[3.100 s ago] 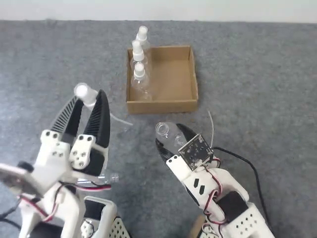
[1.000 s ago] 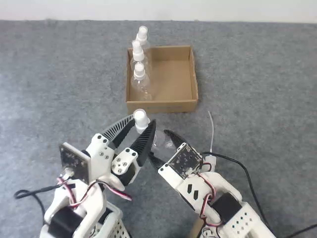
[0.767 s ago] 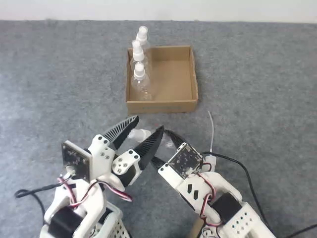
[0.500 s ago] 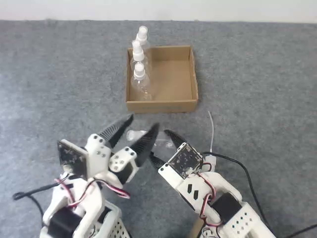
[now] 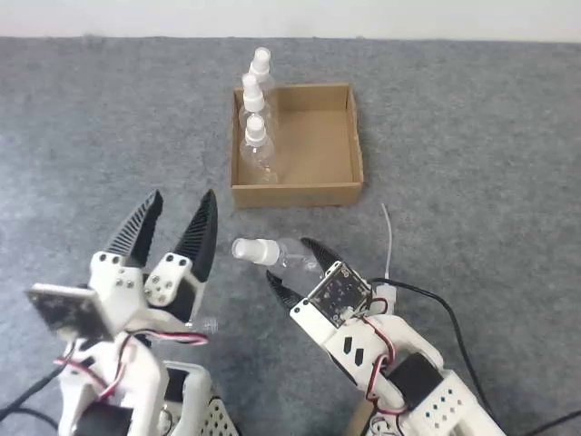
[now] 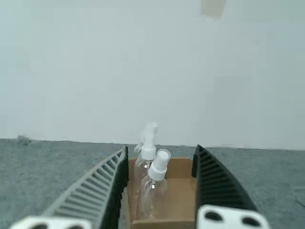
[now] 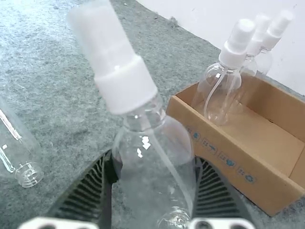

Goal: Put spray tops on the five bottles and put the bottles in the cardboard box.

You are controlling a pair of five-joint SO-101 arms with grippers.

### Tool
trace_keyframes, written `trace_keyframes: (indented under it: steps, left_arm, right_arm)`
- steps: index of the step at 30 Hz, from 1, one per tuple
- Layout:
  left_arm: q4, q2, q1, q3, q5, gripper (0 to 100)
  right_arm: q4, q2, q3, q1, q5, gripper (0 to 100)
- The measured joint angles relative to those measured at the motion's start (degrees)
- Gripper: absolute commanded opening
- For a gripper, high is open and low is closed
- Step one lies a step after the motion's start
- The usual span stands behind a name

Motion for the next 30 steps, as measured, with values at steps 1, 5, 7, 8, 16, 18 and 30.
trace_keyframes:
  steps: [1, 5, 7, 8, 16, 18, 30]
  left_arm:
    - [0.18, 0.00, -0.70, 0.70, -0.09, 20]
    - [0.53, 0.00, -1.41, 5.10, -0.09, 20]
    - [0.62, 0.00, -1.67, 7.30, -0.09, 20]
    - [0.62, 0.00, -1.67, 8.35, -0.09, 20]
    - [0.62, 0.00, -1.67, 11.34, -0.44, 20]
    - [0.62, 0.00, -1.32, 12.13, -0.97, 20]
    - [-2.11, 0.00, 5.01, 16.09, -3.34, 20]
  right_arm:
    - [0.00, 0.00, 0.00, 0.00, 0.00, 6.9]
    - [0.00, 0.00, 0.00, 0.00, 0.00, 6.9]
    - [0.00, 0.00, 0.00, 0.00, 0.00, 6.9]
    - [0.00, 0.00, 0.00, 0.00, 0.00, 6.9]
    - [0.00, 0.00, 0.00, 0.00, 0.00, 6.9]
    - [0.00, 0.00, 0.00, 0.00, 0.00, 6.9]
    - [0.00, -0.09, 0.44, 0.09, 0.00, 6.9]
